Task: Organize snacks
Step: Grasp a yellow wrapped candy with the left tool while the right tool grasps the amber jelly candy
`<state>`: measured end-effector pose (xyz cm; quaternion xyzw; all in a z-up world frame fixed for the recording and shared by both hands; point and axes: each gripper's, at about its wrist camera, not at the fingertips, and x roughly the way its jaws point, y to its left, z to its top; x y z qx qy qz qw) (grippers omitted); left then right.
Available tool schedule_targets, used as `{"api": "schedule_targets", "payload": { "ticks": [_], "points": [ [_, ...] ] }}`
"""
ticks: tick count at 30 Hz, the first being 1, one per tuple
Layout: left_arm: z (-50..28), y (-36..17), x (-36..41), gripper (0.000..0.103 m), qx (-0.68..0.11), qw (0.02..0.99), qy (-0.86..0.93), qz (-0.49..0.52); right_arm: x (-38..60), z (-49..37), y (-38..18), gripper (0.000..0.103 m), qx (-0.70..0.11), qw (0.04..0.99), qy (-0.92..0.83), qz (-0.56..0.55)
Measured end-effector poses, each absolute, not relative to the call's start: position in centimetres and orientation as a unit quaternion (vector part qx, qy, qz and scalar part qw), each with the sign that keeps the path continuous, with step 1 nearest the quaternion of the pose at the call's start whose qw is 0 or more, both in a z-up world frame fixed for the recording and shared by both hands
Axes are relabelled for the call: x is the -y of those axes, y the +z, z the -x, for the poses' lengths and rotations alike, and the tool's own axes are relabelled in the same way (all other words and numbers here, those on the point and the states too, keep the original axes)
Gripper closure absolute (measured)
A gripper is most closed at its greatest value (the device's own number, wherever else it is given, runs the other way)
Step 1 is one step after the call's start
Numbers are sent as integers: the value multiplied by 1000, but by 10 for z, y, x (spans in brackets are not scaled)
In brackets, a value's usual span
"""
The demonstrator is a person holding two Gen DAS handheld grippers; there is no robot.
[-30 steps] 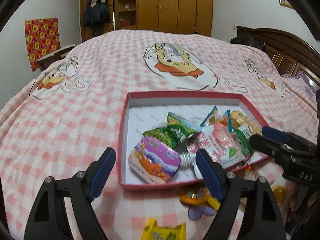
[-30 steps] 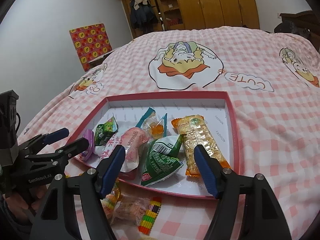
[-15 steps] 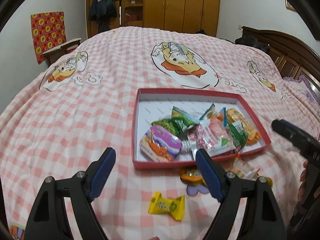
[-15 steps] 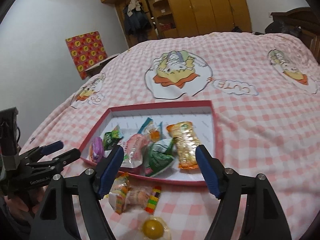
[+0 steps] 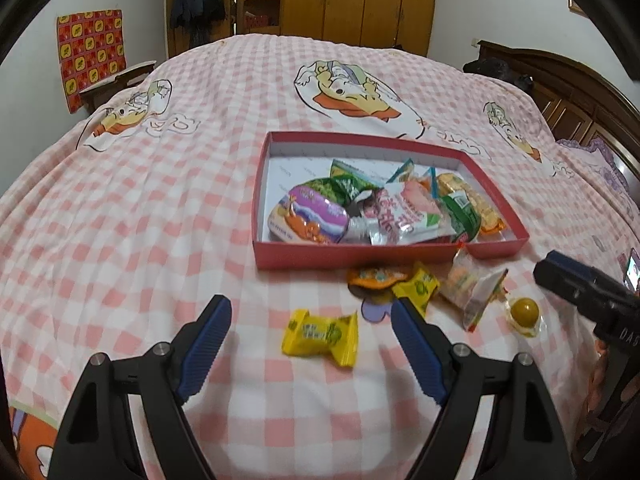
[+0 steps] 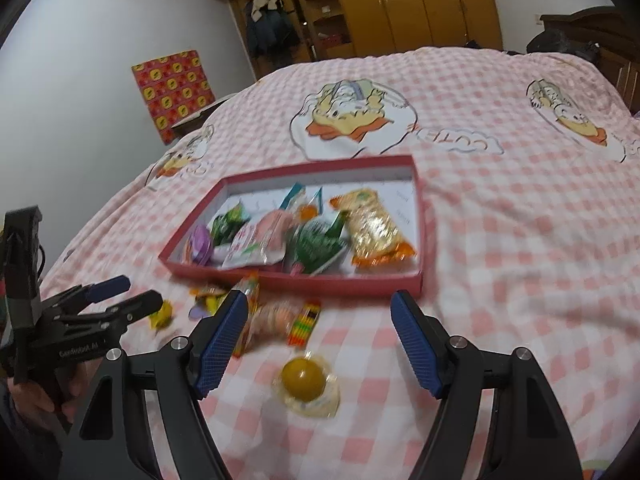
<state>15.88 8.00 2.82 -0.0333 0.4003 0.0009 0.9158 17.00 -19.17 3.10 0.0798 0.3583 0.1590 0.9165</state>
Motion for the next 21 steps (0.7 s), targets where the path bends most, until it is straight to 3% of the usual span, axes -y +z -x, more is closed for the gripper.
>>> {"api": "schedule_targets", "payload": {
  "ticks": [5, 8, 11, 14, 15, 16, 21],
  "points": [
    [-151, 19, -85, 18, -404, 914, -4, 46, 185, -160, 18, 36, -369, 911, 169, -73],
    [-147, 11, -89, 21, -408, 911, -5, 55, 178, -156, 11, 56, -374, 910, 172, -56],
    [-143, 5, -90, 33, -409, 910, -4, 59, 175, -154, 2, 65, -377, 909, 170, -48],
    [-140, 2, -89, 63, -406, 912, -1, 57, 177, -153, -3, 65, -376, 909, 172, -60],
    [-140, 1, -88, 78, -406, 912, 8, 56, 179, -154, -3, 65, -375, 908, 174, -66],
    [-140, 0, -89, 84, -407, 912, 20, 55, 180, -155, -4, 65, -375, 907, 176, -72],
    [-138, -4, -86, 90, -402, 914, 18, 55, 186, -156, -7, 66, -377, 904, 179, -93]
  ]
}}
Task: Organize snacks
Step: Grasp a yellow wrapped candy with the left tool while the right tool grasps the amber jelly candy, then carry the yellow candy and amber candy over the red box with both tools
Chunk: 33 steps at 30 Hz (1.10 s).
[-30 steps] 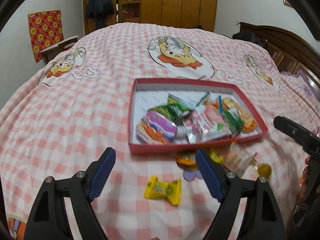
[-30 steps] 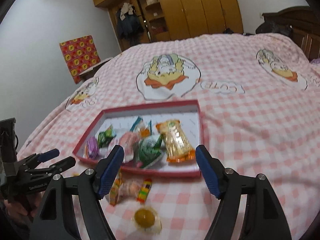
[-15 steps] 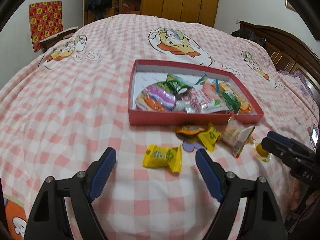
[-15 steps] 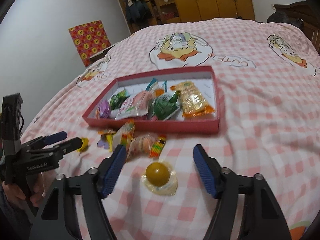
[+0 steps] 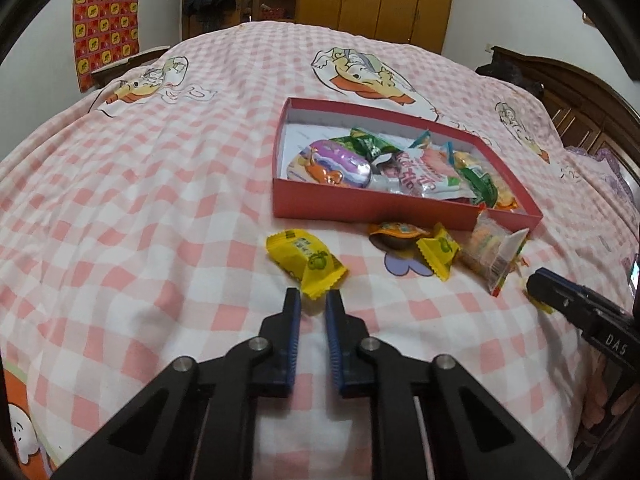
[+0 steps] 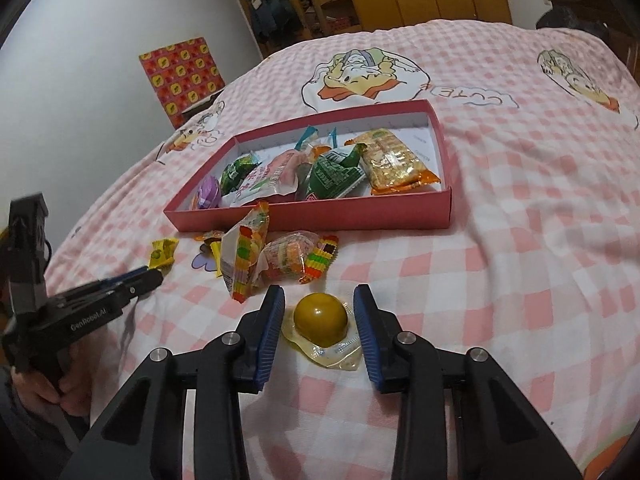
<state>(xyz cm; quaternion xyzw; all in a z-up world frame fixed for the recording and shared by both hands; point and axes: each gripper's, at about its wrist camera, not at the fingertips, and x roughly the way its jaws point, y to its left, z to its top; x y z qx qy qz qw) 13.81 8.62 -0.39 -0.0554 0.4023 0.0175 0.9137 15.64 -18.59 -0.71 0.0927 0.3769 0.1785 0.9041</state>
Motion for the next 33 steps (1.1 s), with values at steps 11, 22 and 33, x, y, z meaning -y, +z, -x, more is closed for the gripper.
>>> {"api": "schedule_targets", "payload": {
  "ticks": [11, 22, 33],
  "points": [
    [-140, 16, -81, 43, -365, 929, 3, 63, 183, -157, -8, 66, -380, 903, 177, -94],
    [-156, 4, -82, 79, -394, 916, 36, 61, 186, -157, -9, 66, -381, 904, 173, -88],
    [-151, 3, -76, 79, -389, 919, 39, 47, 185, -158, -9, 66, -381, 905, 170, -80]
  ]
}}
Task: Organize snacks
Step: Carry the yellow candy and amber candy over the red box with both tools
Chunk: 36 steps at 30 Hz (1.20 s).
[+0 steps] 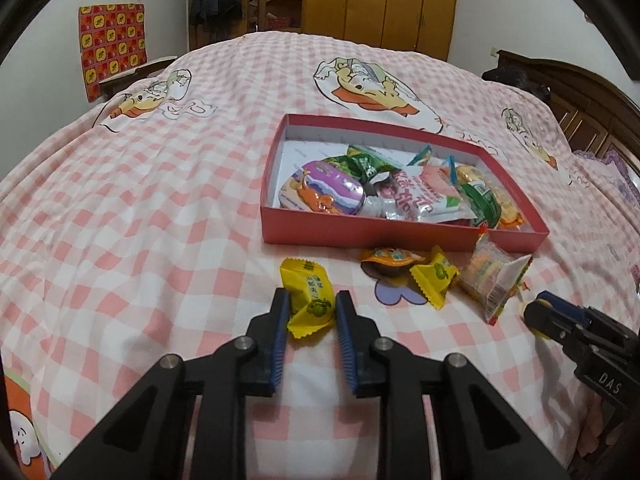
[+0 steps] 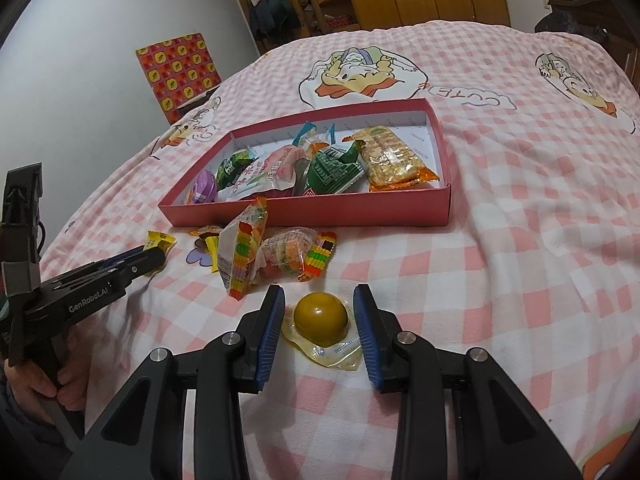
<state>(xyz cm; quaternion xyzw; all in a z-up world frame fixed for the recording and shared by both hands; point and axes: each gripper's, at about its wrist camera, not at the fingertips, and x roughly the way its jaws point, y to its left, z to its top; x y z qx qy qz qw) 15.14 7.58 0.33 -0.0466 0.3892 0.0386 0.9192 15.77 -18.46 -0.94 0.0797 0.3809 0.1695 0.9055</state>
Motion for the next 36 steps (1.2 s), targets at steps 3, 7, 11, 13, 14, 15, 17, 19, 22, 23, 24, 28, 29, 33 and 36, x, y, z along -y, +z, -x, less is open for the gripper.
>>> {"api": "schedule_targets", "payload": {
  "ticks": [3, 7, 11, 13, 14, 15, 17, 19, 22, 23, 24, 28, 29, 33, 36],
  "points": [
    [-150, 4, -76, 79, -386, 921, 37, 47, 184, -157, -9, 66, -381, 905, 170, -80],
    [-144, 9, -77, 80, -375, 925, 30, 53, 185, -157, -9, 66, -378, 907, 166, -79],
    [-133, 18, -78, 80, -365, 929, 18, 56, 187, -153, -5, 71, -369, 914, 150, -80],
    [-129, 23, -78, 80, -361, 931, 15, 54, 185, -149, -1, 71, -360, 920, 138, -71],
    [-128, 25, -78, 80, -361, 931, 14, 53, 184, -148, 1, 71, -358, 922, 133, -63],
    [-126, 27, -79, 80, -360, 931, 14, 52, 182, -146, 2, 71, -355, 924, 129, -56],
    [-125, 30, -80, 80, -358, 932, 15, 53, 179, -144, 5, 72, -352, 926, 128, -47],
    [-125, 33, -81, 80, -358, 932, 13, 56, 178, -142, 8, 72, -348, 928, 125, -39],
    [-125, 36, -80, 80, -358, 932, 9, 55, 179, -139, 13, 72, -344, 930, 123, -36],
    [-125, 36, -80, 80, -358, 932, 7, 53, 181, -139, 15, 72, -343, 931, 122, -38],
    [-125, 37, -79, 80, -358, 932, 3, 53, 183, -139, 18, 72, -341, 931, 122, -41],
    [-127, 43, -79, 80, -357, 931, -28, 65, 191, -142, 31, 72, -336, 931, 132, -60],
    [-128, 45, -78, 80, -356, 932, -29, 62, 192, -142, 33, 72, -335, 930, 136, -63],
    [-138, 55, -77, 80, -352, 933, -37, 59, 196, -148, 48, 72, -329, 929, 150, -79],
    [-149, 62, -77, 80, -348, 936, -34, 50, 198, -160, 56, 72, -327, 928, 155, -85]
  ]
}}
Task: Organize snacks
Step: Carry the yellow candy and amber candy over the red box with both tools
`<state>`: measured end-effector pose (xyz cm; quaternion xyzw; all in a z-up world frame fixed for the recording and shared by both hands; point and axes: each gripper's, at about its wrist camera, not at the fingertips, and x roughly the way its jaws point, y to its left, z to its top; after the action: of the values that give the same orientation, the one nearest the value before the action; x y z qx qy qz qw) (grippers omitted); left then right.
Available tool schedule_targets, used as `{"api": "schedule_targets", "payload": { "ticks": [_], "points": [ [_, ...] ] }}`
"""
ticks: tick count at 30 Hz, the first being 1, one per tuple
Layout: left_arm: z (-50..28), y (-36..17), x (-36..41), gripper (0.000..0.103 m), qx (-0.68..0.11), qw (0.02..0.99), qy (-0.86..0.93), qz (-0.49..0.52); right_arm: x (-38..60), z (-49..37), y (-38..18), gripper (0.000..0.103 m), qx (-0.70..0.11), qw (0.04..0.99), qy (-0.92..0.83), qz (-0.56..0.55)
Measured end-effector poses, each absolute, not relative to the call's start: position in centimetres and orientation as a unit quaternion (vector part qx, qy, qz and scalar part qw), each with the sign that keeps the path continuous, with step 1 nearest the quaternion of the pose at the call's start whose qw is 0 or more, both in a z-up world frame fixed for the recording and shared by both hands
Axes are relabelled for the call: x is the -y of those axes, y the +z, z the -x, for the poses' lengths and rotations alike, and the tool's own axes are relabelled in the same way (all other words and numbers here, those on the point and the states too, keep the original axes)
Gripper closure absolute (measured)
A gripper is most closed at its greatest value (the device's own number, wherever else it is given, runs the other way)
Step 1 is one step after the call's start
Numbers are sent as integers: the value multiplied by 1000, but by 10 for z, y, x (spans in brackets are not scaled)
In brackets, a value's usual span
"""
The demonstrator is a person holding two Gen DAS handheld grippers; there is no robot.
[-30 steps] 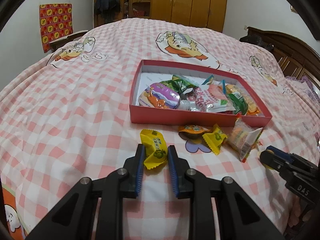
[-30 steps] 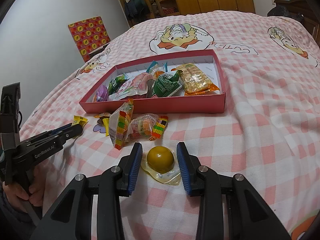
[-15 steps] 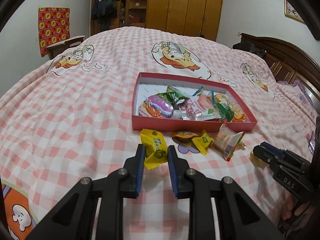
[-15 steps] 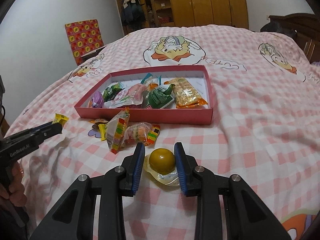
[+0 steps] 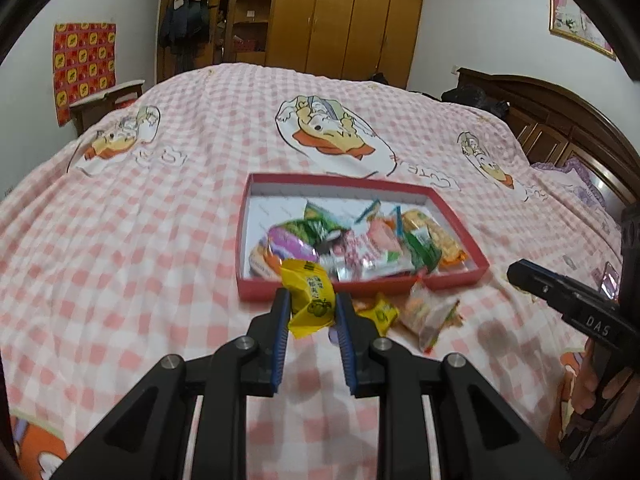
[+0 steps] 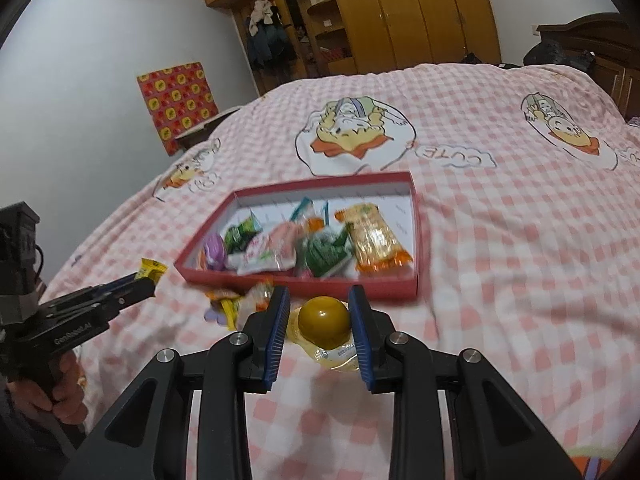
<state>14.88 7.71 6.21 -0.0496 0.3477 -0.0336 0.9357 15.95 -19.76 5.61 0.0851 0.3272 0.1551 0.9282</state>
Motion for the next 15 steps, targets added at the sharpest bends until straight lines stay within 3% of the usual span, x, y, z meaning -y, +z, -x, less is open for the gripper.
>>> {"api": "schedule_targets", "payload": {
  "ticks": [15],
  "points": [
    [-199, 63, -71, 80, -352, 933, -55, 55, 201, -219, 60, 72, -336, 926, 144, -94]
  ]
}}
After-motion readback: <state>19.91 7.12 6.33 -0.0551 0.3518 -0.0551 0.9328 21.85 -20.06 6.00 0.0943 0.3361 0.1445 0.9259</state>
